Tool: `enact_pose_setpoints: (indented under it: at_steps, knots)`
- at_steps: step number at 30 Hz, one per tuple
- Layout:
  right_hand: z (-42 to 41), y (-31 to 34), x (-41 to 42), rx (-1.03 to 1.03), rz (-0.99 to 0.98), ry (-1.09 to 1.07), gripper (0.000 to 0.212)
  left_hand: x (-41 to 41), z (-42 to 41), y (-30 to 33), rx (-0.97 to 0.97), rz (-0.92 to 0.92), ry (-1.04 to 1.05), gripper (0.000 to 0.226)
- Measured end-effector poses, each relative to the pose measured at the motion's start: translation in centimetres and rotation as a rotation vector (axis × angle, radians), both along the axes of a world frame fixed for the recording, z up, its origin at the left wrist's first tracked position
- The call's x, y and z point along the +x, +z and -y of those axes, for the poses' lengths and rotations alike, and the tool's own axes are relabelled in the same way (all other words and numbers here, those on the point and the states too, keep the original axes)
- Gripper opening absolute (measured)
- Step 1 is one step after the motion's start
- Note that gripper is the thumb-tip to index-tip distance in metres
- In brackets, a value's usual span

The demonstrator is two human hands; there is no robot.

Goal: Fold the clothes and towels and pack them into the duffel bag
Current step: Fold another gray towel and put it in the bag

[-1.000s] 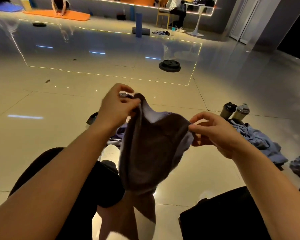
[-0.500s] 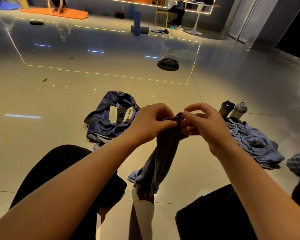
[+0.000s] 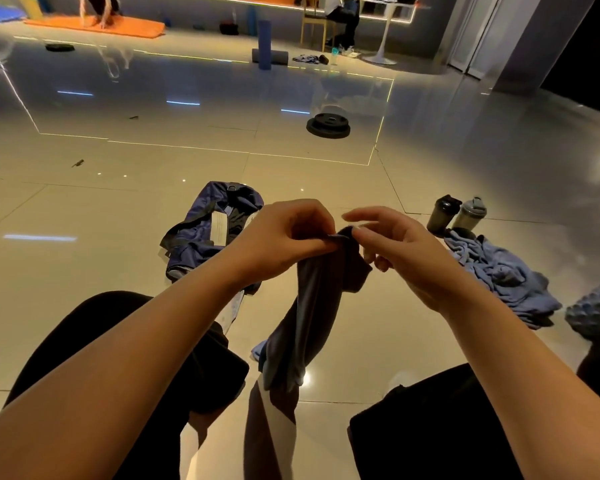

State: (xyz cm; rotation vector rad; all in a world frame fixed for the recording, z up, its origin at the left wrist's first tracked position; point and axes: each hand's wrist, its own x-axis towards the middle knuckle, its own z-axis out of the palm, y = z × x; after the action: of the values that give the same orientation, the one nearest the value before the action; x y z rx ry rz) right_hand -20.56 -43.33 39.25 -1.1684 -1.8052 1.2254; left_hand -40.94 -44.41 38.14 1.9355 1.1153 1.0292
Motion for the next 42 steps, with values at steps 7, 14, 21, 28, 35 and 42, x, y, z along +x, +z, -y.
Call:
enact_pose_setpoints:
  at_steps: [7, 14, 21, 28, 35, 42]
  knots:
    - [-0.1, 0.3, 0.1, 0.018, -0.131, -0.115, 0.008, -0.4, -0.7, -0.4, 0.111, -0.049, 0.22, 0.015]
    - [-1.0, 0.6, 3.6, -0.038, -0.308, -0.59, 0.02, -3.9, -1.7, -0.2, 0.217, -0.226, 0.621, 0.014]
    - [0.4, 0.4, 5.8, -0.003, -0.296, -0.648, 0.019, -6.0, -0.2, -1.0, 0.141, -0.354, 0.739, 0.014]
    - [-0.2, 3.0, 6.5, 0.24, -0.173, -0.577, 0.025, -7.0, -0.2, 2.5, 0.194, -0.152, 0.646, 0.023]
    - [-1.8, 12.4, 7.5, 0.6, -0.261, -0.804, 0.019, -5.3, -2.0, 12.1, 0.553, 0.058, 0.515, 0.034]
    - [-1.2, 18.8, 7.6, 0.84, -0.309, -0.843, 0.021, -3.7, -3.8, 16.7, 0.844, -0.494, 0.603, 0.068]
